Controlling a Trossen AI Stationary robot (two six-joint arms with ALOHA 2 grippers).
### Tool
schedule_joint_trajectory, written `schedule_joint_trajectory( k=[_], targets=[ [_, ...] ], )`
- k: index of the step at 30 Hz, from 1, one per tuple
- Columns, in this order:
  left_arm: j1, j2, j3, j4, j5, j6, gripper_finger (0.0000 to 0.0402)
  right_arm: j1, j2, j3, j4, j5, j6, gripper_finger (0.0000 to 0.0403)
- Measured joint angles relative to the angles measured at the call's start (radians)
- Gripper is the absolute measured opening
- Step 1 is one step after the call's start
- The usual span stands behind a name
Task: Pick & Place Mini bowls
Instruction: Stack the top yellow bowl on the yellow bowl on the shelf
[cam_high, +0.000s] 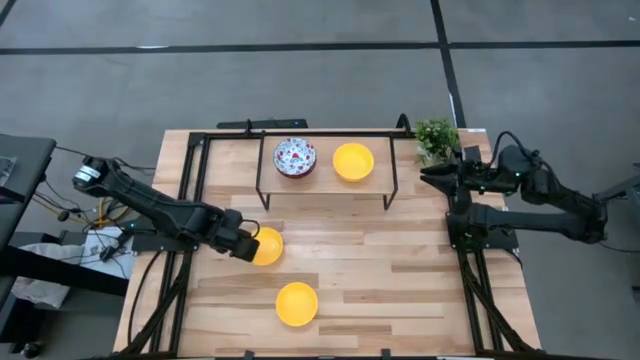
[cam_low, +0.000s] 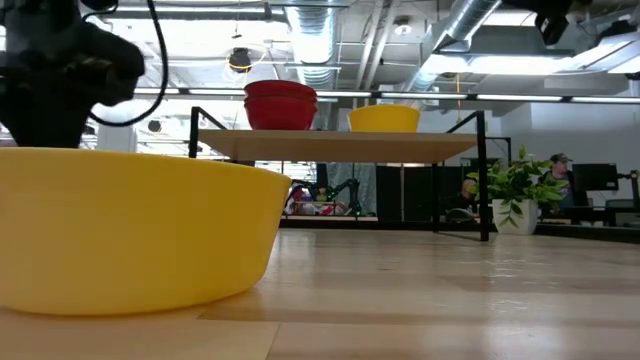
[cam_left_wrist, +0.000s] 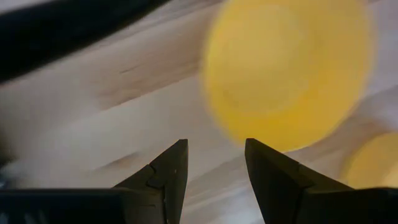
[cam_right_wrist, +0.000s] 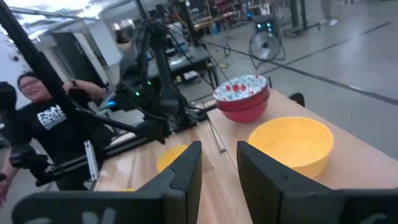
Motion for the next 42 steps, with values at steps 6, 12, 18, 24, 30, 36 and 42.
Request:
schedule_joint_trajectory(
  k=[6, 12, 18, 24, 30, 36, 42],
  targets=[
    [0.032, 0.000, -0.036, 0.160, -0.023, 0.000, 0.0158, 0.008, 0.004, -0.001, 0.011, 0.001, 0.000, 0.0091],
    [0.078, 0.000, -0.077, 0.167, -0.001, -0.005, 0.0158, 0.008, 0.010, -0.002, 0.011, 0.001, 0.019, 0.0091],
    [0.104, 0.000, -0.115, 0.204, 0.025, -0.008, 0.0158, 0.008, 0.010, -0.002, 0.011, 0.001, 0.021, 0.0091],
    [0.105, 0.000, -0.166, 0.283, 0.025, -0.008, 0.0136, 0.008, 0.010, -0.002, 0.011, 0.003, 0.021, 0.0091],
    [0.105, 0.000, -0.178, 0.300, 0.025, -0.005, 0.0044, 0.008, 0.010, -0.002, 0.011, 0.003, 0.026, 0.0091],
    [0.104, 0.000, -0.178, 0.303, 0.026, 0.004, 0.0006, 0.008, 0.010, -0.002, 0.011, 0.003, 0.028, 0.0091],
    [0.067, -0.003, -0.178, 0.317, 0.026, 0.003, 0.0004, 0.008, 0.010, -0.002, 0.011, 0.002, 0.068, 0.0091]
  ],
)
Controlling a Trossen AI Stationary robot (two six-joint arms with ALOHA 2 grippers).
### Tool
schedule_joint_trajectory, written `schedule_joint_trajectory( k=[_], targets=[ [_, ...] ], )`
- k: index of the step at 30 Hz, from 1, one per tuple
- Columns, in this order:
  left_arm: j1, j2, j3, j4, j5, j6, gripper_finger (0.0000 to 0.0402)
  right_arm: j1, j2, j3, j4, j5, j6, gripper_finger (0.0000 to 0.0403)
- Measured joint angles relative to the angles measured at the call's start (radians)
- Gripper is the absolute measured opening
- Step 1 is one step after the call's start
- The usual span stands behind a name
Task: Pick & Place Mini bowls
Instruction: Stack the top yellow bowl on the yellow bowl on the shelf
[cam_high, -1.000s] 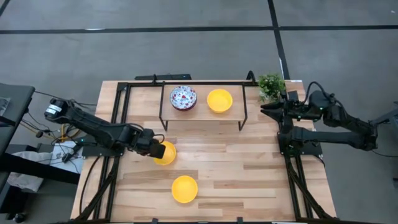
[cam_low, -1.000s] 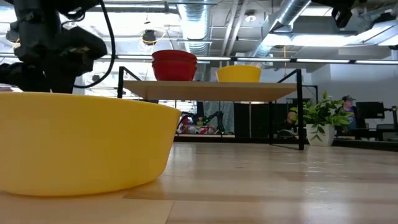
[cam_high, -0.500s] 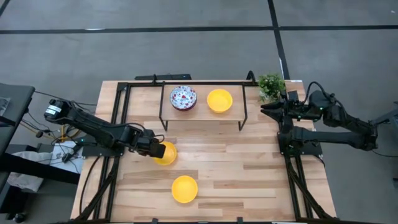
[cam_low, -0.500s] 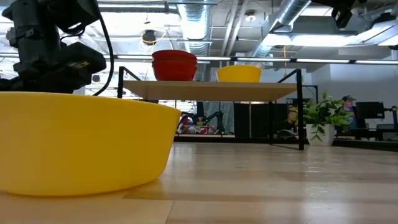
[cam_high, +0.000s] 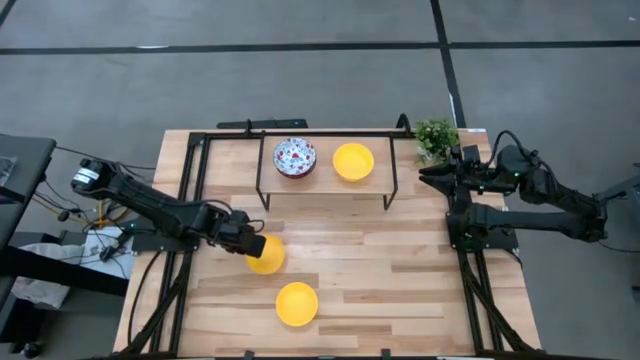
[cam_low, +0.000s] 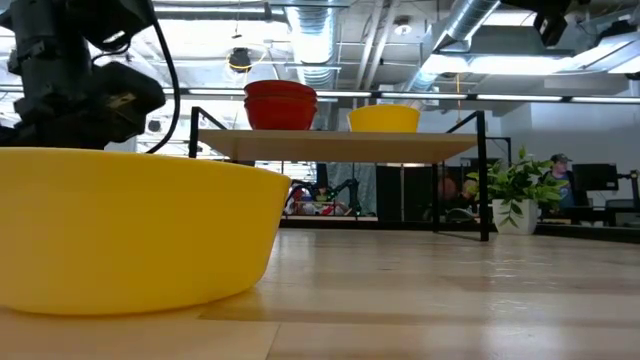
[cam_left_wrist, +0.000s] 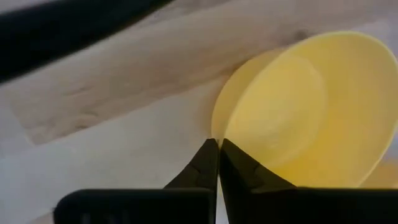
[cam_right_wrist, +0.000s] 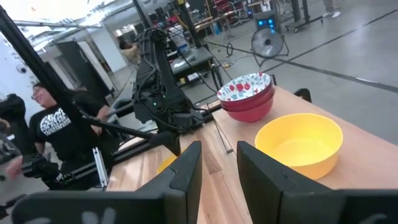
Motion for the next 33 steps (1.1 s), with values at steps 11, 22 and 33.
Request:
schedule_joint_trajectory(
  k=[11, 22, 33],
  targets=[
    [-0.063, -0.118, 0.001, 0.142, -0.120, 0.041, 0.0003, 0.000, 0.000, 0.000, 0.000, -0.001, 0.012, 0.0091],
    [-0.053, -0.190, 0.093, 0.235, -0.343, 0.214, 0.0002, 0.000, 0.046, 0.000, 0.090, -0.010, 0.004, 0.0091],
    [0.002, -0.114, 0.382, 0.269, -0.583, 0.684, 0.0002, 0.000, 0.162, 0.000, 0.181, -0.008, -0.002, 0.0091]
  ],
)
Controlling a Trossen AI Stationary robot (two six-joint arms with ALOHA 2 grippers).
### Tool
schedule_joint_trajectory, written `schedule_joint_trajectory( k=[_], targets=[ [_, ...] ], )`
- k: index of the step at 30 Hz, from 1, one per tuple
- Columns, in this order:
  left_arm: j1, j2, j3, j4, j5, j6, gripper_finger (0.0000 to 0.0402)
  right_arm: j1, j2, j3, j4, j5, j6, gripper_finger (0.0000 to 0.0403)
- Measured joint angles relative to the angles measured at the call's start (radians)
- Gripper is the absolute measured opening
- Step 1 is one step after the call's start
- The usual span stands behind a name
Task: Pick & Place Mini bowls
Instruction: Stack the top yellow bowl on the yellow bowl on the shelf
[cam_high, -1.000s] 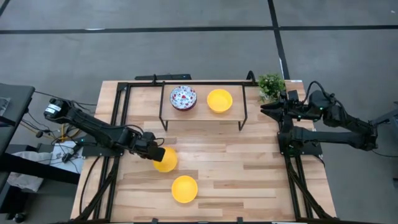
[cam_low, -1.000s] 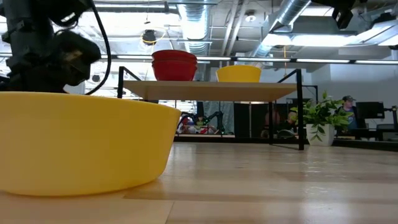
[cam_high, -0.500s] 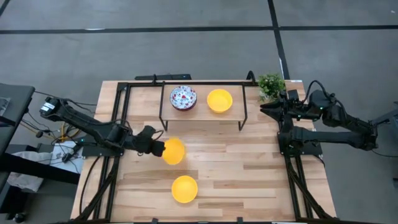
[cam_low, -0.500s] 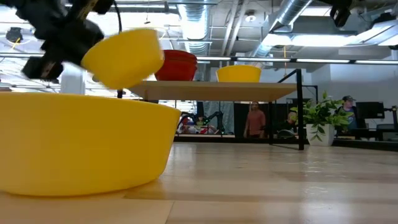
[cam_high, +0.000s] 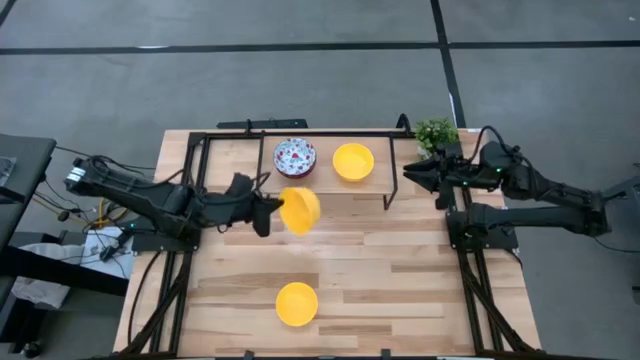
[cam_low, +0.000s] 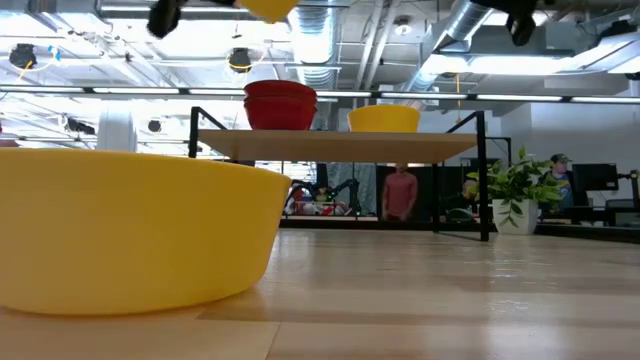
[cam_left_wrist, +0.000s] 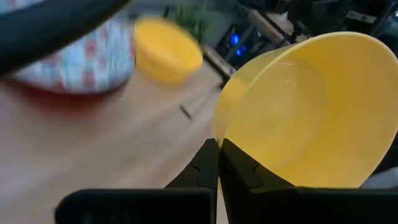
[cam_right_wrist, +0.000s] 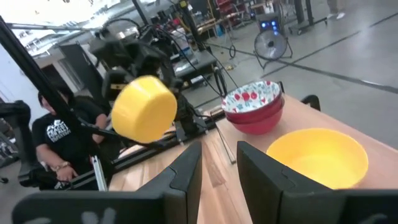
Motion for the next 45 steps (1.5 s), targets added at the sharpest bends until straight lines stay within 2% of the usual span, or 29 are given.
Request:
schedule_joint_trajectory(
  k=[8, 12, 18, 22, 27, 35, 40, 45],
  targets=[
    [0.087, 0.161, 0.241, 0.028, -0.132, 0.410, 0.0002, 0.001, 0.050, 0.000, 0.203, -0.002, -0.080, 0.0091],
    [0.136, 0.234, 0.346, 0.132, -0.201, 0.654, 0.0002, 0.011, 0.075, 0.000, 0.296, -0.001, -0.131, 0.0092],
    [0.211, 0.324, 0.464, 0.292, -0.244, 0.988, 0.0002, 0.057, 0.115, 0.000, 0.412, 0.006, -0.253, 0.0093],
    [0.259, 0.374, 0.510, 0.373, -0.261, 1.129, 0.0002, 0.096, 0.154, 0.000, 0.483, 0.097, -0.337, 0.0093],
    [0.307, 0.436, 0.545, 0.429, -0.259, 1.221, 0.0002, 0.153, 0.211, 0.020, 0.515, 0.301, -0.466, 0.0093],
    [0.351, 0.469, 0.553, 0.451, -0.223, 1.237, 0.0002, 0.230, 0.333, 0.122, 0.514, 0.601, -0.651, 0.0093],
    [0.376, 0.469, 0.553, 0.458, -0.204, 1.242, 0.0003, 0.258, 0.411, 0.183, 0.512, 0.694, -0.697, 0.0096],
    [0.398, 0.469, 0.553, 0.462, -0.199, 1.261, 0.0003, 0.288, 0.480, 0.238, 0.512, 0.772, -0.706, 0.0121]
  ],
)
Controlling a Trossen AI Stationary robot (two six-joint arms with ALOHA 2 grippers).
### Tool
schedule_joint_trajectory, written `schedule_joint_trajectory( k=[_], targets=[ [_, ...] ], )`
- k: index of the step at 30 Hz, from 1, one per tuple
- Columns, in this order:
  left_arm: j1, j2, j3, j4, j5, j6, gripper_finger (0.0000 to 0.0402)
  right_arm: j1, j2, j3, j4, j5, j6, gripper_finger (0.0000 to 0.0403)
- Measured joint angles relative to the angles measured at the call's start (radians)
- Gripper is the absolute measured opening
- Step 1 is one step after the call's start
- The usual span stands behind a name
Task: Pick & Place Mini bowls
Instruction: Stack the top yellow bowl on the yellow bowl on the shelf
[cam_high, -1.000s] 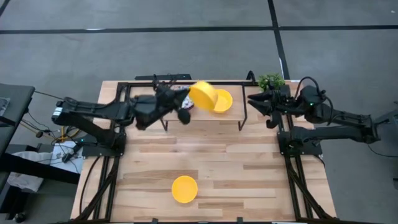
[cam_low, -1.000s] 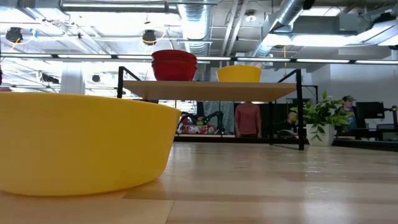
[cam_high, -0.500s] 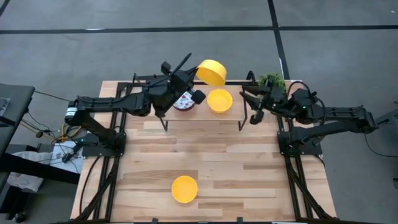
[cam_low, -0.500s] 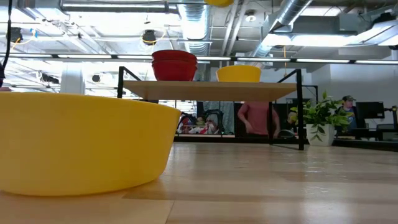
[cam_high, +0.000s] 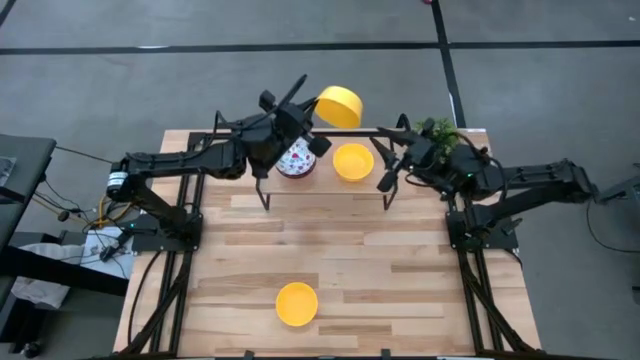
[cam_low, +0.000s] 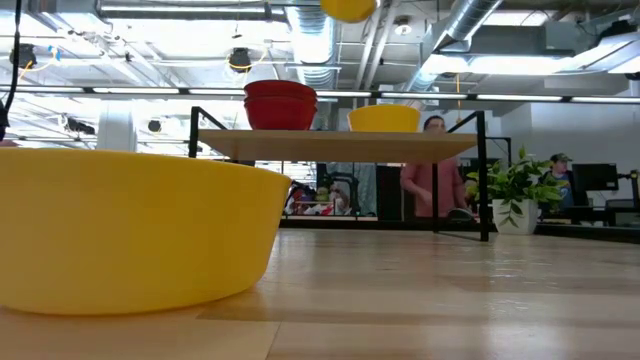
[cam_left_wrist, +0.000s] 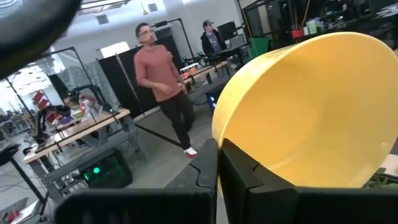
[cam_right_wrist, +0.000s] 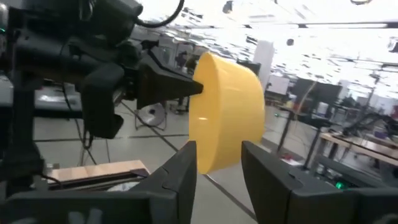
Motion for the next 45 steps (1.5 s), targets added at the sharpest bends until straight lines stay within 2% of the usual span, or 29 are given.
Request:
schedule_joint_trajectory(
  k=[4, 7, 11, 18, 23, 29, 34, 45],
  targets=[
    [0.008, 0.000, 0.000, 0.000, 0.017, 0.001, 0.0003, 0.018, 0.053, 0.049, 0.002, 0.102, 0.001, 0.0146],
    [0.013, 0.000, 0.000, 0.000, 0.056, 0.001, 0.0003, 0.028, 0.093, 0.082, 0.000, 0.127, -0.006, 0.0159],
    [0.013, 0.002, 0.000, 0.000, 0.058, 0.001, 0.0003, 0.042, 0.146, 0.128, 0.001, 0.152, -0.024, 0.0172],
    [0.013, 0.002, 0.000, 0.000, 0.075, 0.001, 0.0003, 0.061, 0.211, 0.187, 0.001, 0.289, -0.050, 0.0181],
    [0.000, 0.002, 0.000, 0.000, 0.087, 0.001, 0.0003, 0.066, 0.224, 0.200, 0.001, 0.340, -0.075, 0.0176],
    [-0.023, 0.002, 0.000, 0.000, 0.087, 0.001, 0.0003, 0.066, 0.222, 0.202, 0.002, 0.391, -0.066, 0.0160],
    [-0.039, 0.003, 0.000, 0.001, 0.106, -0.007, 0.0003, 0.064, 0.222, 0.202, 0.003, 0.391, -0.066, 0.0138],
    [-0.065, 0.003, 0.000, 0.003, 0.092, -0.019, 0.0003, 0.062, 0.219, 0.202, 0.008, 0.417, -0.065, 0.0043]
  ],
)
